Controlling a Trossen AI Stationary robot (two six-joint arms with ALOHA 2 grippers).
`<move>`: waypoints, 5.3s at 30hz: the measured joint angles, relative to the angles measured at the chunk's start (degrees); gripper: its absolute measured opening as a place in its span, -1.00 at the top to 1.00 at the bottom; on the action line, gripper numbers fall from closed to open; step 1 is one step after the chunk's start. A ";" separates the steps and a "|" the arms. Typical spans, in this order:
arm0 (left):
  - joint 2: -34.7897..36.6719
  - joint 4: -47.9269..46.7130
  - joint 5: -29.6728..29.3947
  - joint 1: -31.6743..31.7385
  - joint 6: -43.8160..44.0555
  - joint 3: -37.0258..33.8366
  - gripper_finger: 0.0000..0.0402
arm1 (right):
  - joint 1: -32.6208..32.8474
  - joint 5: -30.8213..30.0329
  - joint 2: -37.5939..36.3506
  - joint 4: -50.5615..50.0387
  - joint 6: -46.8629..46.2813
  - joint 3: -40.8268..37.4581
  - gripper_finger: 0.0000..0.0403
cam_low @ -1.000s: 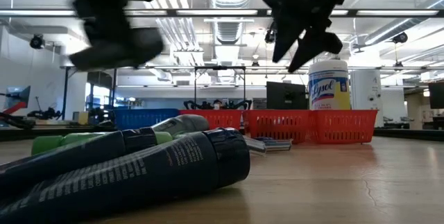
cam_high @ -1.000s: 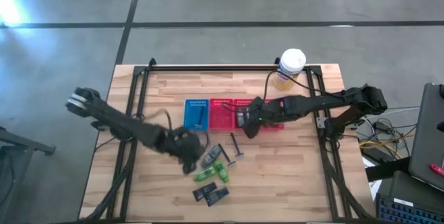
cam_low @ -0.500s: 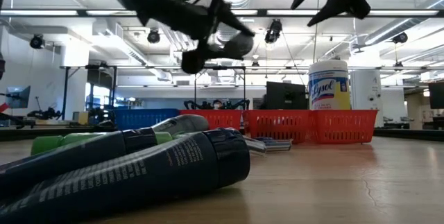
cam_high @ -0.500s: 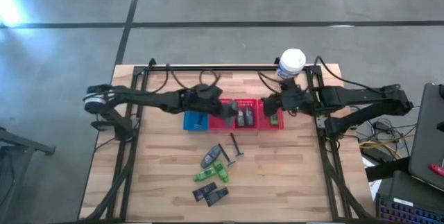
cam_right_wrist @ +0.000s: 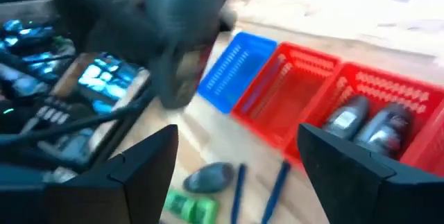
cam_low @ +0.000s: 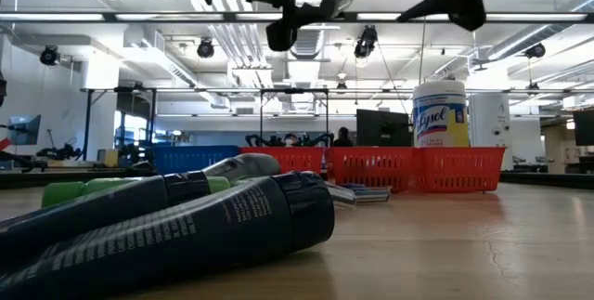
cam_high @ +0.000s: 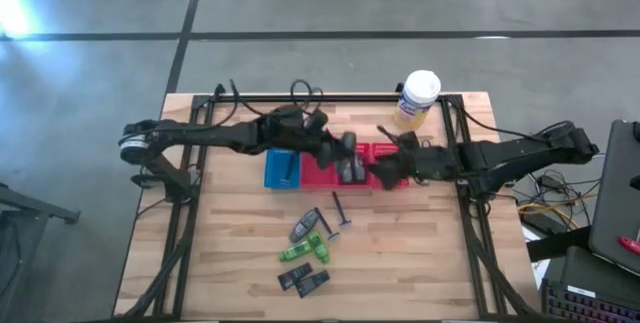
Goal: Pick & Place Travel size toiletries
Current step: Put the gray deodorant into the middle red bin
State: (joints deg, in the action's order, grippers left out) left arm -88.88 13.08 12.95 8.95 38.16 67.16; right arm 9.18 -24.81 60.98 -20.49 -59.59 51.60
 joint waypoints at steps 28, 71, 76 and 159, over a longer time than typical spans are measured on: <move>0.07 6.15 8.35 -2.23 -1.93 -0.11 -0.05 | -0.55 5.85 8.73 30.85 10.99 -0.20 -0.61; 4.60 -28.93 1.40 -7.59 -4.41 -0.11 -0.84 | -2.18 -1.05 5.06 -2.26 -1.77 -0.18 -0.01; 8.35 -31.67 -3.37 -10.05 -5.36 -0.94 -0.84 | -8.62 4.92 8.49 -10.00 -4.39 -1.02 -0.02; -18.40 -46.03 -21.68 -27.99 19.03 1.07 -0.82 | 5.98 11.18 20.38 -26.94 -7.70 4.93 -0.83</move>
State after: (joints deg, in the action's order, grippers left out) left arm -107.28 -32.95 -8.74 -19.04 57.19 68.23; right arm 15.16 -13.63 81.36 -47.43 -67.29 56.53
